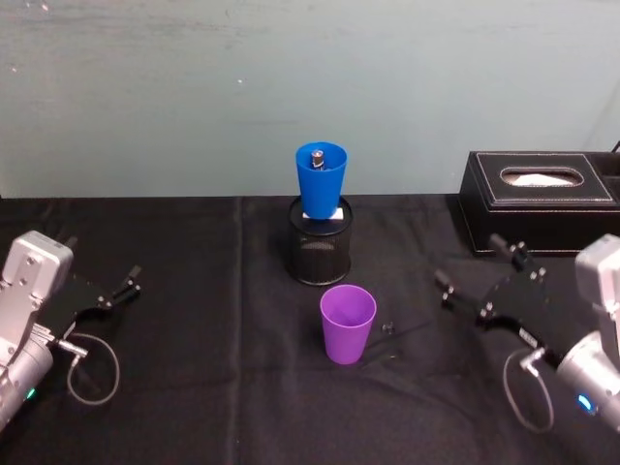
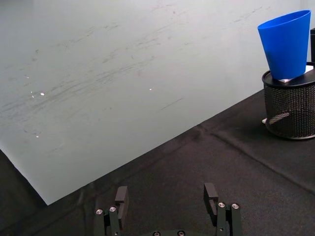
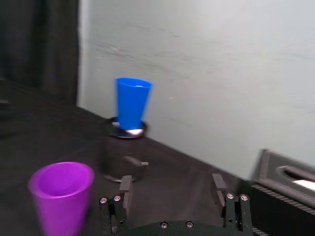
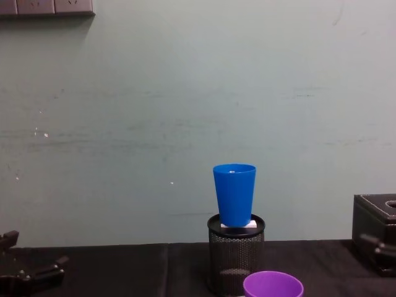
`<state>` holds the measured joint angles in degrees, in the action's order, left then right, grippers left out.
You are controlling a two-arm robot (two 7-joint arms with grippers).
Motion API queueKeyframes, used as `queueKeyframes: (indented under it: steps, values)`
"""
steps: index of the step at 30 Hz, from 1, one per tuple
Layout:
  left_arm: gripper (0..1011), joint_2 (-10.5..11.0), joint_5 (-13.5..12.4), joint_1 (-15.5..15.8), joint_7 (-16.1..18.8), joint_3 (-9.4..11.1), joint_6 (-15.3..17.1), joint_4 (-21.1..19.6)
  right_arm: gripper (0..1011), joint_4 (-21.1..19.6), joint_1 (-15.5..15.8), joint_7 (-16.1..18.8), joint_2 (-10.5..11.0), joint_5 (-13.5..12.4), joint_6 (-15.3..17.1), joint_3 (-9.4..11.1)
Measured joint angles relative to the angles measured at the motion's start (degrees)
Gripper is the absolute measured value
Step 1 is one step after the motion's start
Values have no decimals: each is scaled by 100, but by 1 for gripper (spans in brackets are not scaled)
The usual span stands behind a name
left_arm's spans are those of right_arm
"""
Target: Pick up one cup with a gripper and tap it against the other cup.
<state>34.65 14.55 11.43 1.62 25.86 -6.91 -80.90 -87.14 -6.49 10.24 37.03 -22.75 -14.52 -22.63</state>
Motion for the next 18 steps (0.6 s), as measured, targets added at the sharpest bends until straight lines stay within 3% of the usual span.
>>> queueKeyframes:
  steps: [5,8,15,18]
  values:
    - [1000,0,0,0,0,0,0,0,1003,-14,255,674,-1,-458,-172,-40]
    - [1000,0,0,0,0,0,0,0,1003,16,316,946,-16,-577,-215,-97]
    - [1000,0,0,0,0,0,0,0,1003,216,245,1497,-147,-592,-164,-317]
    - [1000,0,0,0,0,0,0,0,1003,279,166,1564,-209,-531,-111,-361]
